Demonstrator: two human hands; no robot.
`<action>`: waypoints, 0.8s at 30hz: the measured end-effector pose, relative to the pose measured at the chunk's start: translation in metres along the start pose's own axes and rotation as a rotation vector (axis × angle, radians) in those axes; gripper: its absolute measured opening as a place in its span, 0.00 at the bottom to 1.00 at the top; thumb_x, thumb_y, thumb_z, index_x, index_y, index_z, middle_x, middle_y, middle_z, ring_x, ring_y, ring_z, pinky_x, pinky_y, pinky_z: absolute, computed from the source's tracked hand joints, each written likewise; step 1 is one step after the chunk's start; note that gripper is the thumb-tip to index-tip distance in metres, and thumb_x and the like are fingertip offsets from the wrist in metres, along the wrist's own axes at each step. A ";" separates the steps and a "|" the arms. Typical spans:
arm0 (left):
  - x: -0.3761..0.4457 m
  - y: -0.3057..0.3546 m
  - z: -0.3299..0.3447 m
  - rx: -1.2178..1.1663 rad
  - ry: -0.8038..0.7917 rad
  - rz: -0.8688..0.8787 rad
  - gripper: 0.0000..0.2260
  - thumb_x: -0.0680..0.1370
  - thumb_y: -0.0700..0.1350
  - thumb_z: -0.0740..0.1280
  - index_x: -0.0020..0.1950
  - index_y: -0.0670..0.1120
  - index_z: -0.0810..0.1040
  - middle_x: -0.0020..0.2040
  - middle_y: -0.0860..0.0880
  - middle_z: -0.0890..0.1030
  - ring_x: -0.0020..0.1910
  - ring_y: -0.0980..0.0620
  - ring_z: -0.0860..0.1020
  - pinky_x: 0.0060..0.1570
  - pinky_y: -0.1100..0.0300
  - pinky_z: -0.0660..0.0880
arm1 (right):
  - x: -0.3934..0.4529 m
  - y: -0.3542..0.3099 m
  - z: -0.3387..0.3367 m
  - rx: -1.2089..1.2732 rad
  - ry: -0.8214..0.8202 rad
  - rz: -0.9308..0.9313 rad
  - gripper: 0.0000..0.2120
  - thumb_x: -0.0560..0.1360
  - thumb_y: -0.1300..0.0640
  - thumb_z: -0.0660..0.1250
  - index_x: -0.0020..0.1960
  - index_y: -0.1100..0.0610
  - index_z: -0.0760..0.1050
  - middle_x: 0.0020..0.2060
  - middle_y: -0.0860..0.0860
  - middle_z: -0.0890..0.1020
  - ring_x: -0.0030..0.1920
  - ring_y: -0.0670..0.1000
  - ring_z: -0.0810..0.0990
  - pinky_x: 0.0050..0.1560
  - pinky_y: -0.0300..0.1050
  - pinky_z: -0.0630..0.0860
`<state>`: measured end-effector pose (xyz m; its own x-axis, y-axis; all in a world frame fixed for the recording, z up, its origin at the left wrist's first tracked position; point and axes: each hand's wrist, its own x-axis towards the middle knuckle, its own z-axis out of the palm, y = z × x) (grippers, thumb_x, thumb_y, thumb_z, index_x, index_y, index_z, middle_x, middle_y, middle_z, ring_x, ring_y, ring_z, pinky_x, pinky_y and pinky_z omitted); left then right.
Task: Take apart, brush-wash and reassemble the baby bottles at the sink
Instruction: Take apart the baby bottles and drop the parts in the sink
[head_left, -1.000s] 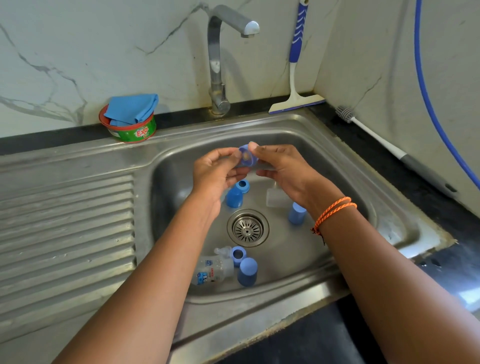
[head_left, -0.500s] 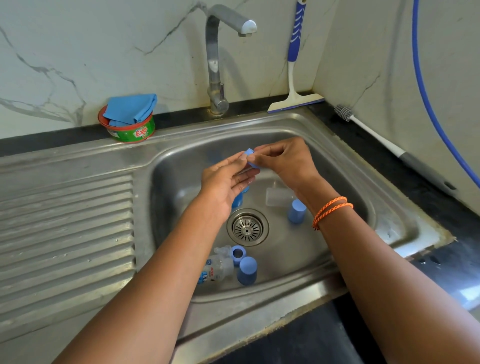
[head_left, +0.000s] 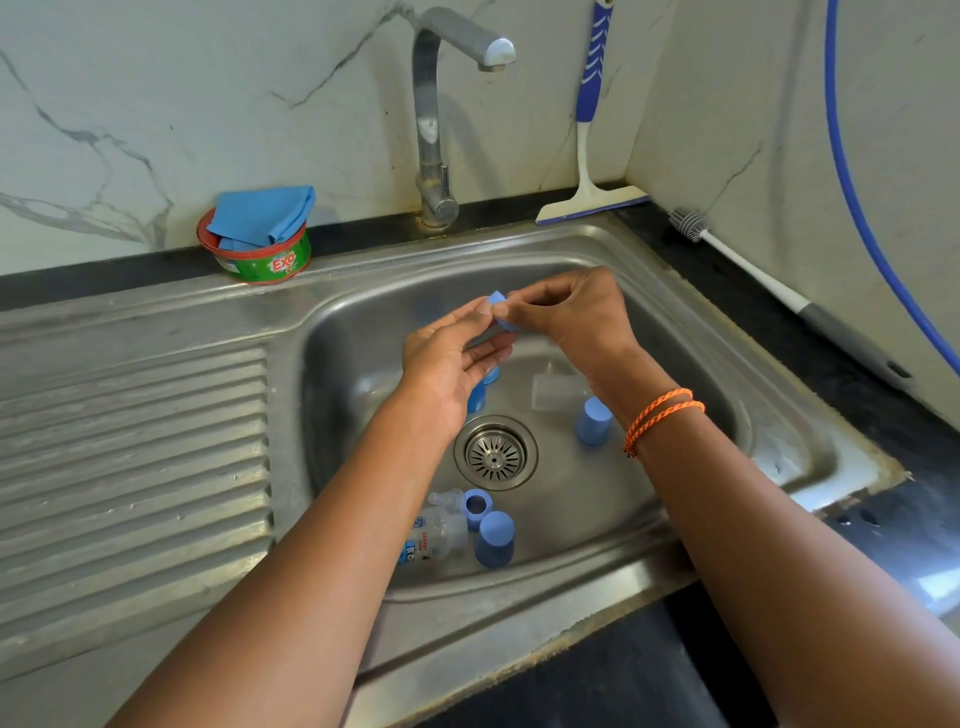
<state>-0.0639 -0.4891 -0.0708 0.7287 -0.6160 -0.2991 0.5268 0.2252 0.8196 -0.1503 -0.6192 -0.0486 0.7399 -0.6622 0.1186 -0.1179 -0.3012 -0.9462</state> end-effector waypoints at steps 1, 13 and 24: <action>0.000 0.000 0.000 0.008 0.005 0.001 0.14 0.81 0.40 0.71 0.66 0.39 0.81 0.54 0.39 0.87 0.53 0.42 0.87 0.60 0.49 0.82 | 0.001 0.001 -0.001 -0.001 -0.007 0.001 0.07 0.70 0.57 0.84 0.45 0.57 0.89 0.41 0.50 0.89 0.47 0.50 0.89 0.59 0.51 0.84; 0.010 -0.003 -0.007 0.068 0.112 -0.002 0.13 0.82 0.31 0.65 0.64 0.38 0.83 0.53 0.39 0.87 0.51 0.43 0.87 0.53 0.53 0.84 | 0.004 0.008 -0.002 -0.024 0.016 0.056 0.25 0.67 0.60 0.85 0.56 0.55 0.74 0.43 0.53 0.89 0.48 0.50 0.89 0.55 0.52 0.85; 0.011 0.000 0.002 0.033 0.086 0.061 0.11 0.83 0.33 0.65 0.60 0.41 0.85 0.55 0.41 0.87 0.54 0.43 0.86 0.54 0.53 0.84 | 0.005 0.012 0.010 -0.076 -0.063 -0.018 0.09 0.79 0.60 0.74 0.59 0.55 0.84 0.48 0.52 0.88 0.50 0.51 0.88 0.51 0.51 0.87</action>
<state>-0.0572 -0.4972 -0.0735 0.7945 -0.5344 -0.2883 0.4671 0.2344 0.8526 -0.1412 -0.6194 -0.0621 0.7821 -0.6125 0.1142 -0.1521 -0.3654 -0.9183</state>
